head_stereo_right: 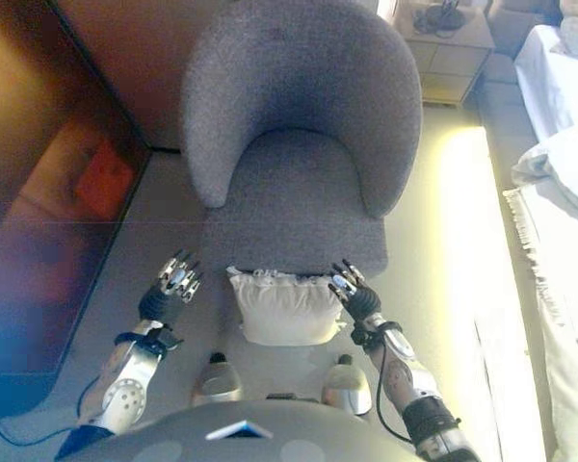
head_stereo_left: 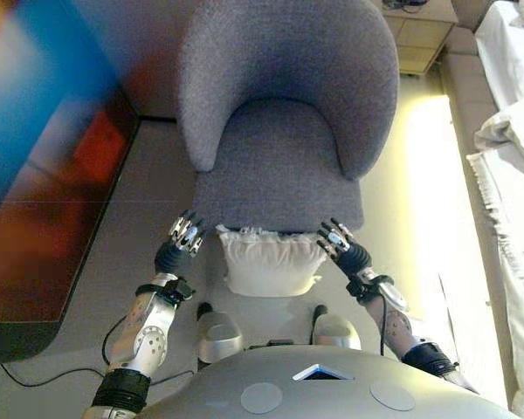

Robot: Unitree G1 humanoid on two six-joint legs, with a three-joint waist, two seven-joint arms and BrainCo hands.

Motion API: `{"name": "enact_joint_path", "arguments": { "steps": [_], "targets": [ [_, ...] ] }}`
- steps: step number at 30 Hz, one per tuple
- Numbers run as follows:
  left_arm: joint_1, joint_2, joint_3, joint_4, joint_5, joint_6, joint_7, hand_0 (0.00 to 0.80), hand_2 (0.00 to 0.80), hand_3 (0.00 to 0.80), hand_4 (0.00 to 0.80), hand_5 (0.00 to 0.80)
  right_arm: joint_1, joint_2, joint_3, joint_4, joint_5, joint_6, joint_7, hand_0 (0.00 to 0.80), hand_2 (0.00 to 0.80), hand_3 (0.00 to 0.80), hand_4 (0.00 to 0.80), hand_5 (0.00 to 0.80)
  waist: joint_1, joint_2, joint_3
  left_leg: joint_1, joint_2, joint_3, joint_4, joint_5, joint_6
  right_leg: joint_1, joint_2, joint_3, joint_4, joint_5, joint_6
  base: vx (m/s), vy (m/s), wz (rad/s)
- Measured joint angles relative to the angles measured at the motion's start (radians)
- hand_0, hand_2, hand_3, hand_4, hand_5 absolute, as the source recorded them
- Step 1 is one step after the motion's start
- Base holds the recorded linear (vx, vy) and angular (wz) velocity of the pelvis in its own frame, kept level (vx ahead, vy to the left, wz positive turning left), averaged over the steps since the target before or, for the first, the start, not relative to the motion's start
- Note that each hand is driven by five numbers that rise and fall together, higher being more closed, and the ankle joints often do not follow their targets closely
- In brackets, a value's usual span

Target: Pick up the cushion and take it to the sofa

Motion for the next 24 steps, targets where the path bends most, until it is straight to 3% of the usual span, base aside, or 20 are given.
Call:
{"name": "enact_joint_path", "arguments": {
  "steps": [3, 4, 5, 7, 9, 15, 18, 22, 24],
  "targets": [
    [-0.043, -0.002, -0.009, -0.001, 0.031, 0.007, 0.003, 0.0, 0.0, 0.0, 0.0, 0.0, 0.002, -0.008, -0.001, -0.01, -0.009, -0.021, -0.011, 0.0, 0.0, 0.0, 0.0, 0.0, -0.013, 0.034, 0.001, 0.011, -0.029, 0.002, -0.067, -0.021, -0.027, -0.006, -0.017, -0.004, 0.012, -0.016, 0.029, 0.072, 0.092, 0.56],
    [-0.037, -0.002, -0.01, -0.001, 0.037, 0.007, 0.008, 0.0, 0.0, 0.0, 0.0, 0.0, 0.0, -0.013, -0.004, -0.039, -0.009, -0.021, -0.02, 0.0, 0.0, 0.0, 0.0, 0.0, -0.017, 0.053, 0.001, 0.035, -0.032, 0.007, -0.095, -0.054, -0.061, 0.002, -0.023, 0.005, 0.012, -0.019, 0.045, 0.094, 0.043, 0.15],
    [-0.033, 0.003, -0.008, 0.0, 0.041, 0.007, 0.014, 0.0, 0.0, 0.0, 0.0, 0.0, 0.0, -0.008, -0.004, -0.052, -0.009, -0.022, -0.022, 0.0, 0.0, 0.0, 0.0, 0.0, -0.02, 0.052, -0.001, 0.05, -0.04, 0.009, -0.11, -0.068, -0.072, 0.005, -0.035, 0.009, 0.013, -0.018, 0.055, 0.11, 0.041, -0.08],
    [-0.032, 0.021, -0.008, 0.0, 0.043, 0.007, 0.033, 0.0, 0.0, 0.0, 0.0, 0.0, -0.003, 0.007, 0.001, -0.086, -0.026, -0.027, -0.029, 0.0, 0.0, 0.0, 0.0, 0.0, -0.019, 0.027, -0.006, 0.087, -0.082, 0.035, -0.136, -0.071, -0.056, 0.023, -0.075, 0.03, -0.009, -0.004, 0.074, 0.097, 0.016, -0.22],
    [-0.042, 0.036, -0.008, 0.0, 0.071, 0.007, 0.055, 0.0, 0.0, 0.0, 0.0, 0.0, -0.006, 0.019, 0.004, -0.087, -0.048, -0.037, -0.039, 0.0, 0.0, 0.0, 0.0, 0.0, -0.019, 0.011, -0.017, 0.115, -0.098, 0.038, -0.169, -0.063, -0.046, 0.049, -0.087, 0.029, -0.04, 0.013, 0.081, 0.079, -0.02, -0.1],
    [-0.056, 0.018, -0.008, -0.001, 0.016, 0.044, 0.034, 0.0, 0.0, 0.0, 0.0, 0.0, -0.025, 0.018, -0.006, -0.087, 0.019, -0.047, -0.022, 0.0, 0.0, 0.0, 0.0, 0.0, -0.014, 0.0, -0.049, 0.141, -0.074, 0.06, -0.205, -0.052, -0.059, 0.069, -0.054, 0.028, -0.103, 0.051, 0.077, 0.03, -0.057, -0.13],
    [-0.055, -0.028, -0.007, -0.003, -0.157, 0.103, -0.076, 0.0, 0.0, 0.0, 0.0, 0.0, -0.023, 0.048, -0.014, -0.088, 0.205, 0.005, 0.086, 0.0, 0.0, 0.0, 0.0, 0.0, -0.016, 0.0, -0.052, 0.143, -0.058, 0.063, -0.205, -0.053, -0.065, 0.069, -0.037, 0.028, -0.105, 0.052, 0.071, 0.037, -0.047, -0.05],
    [-0.041, -0.121, -0.021, -0.001, -0.475, 0.253, -0.33, 0.0, 0.0, 0.0, 0.0, 0.0, -0.021, 0.11, -0.018, -0.084, 0.52, 0.178, 0.366, 0.0, 0.0, 0.0, 0.0, 0.0, -0.013, -0.001, -0.053, 0.153, -0.048, 0.074, -0.205, -0.054, -0.066, 0.073, -0.029, 0.028, -0.11, 0.054, 0.067, 0.035, -0.017, -0.08],
    [-0.029, -0.167, -0.034, -0.001, -0.564, 0.298, -0.416, 0.0, 0.0, 0.0, 0.0, 0.0, -0.022, 0.145, -0.016, -0.086, 0.583, 0.219, 0.444, 0.0, 0.0, 0.0, 0.0, 0.0, -0.008, -0.003, -0.056, 0.168, -0.047, 0.078, -0.205, -0.06, -0.073, 0.088, -0.029, 0.028, -0.116, 0.054, 0.066, 0.025, -0.007, -0.07]
  ]
}}
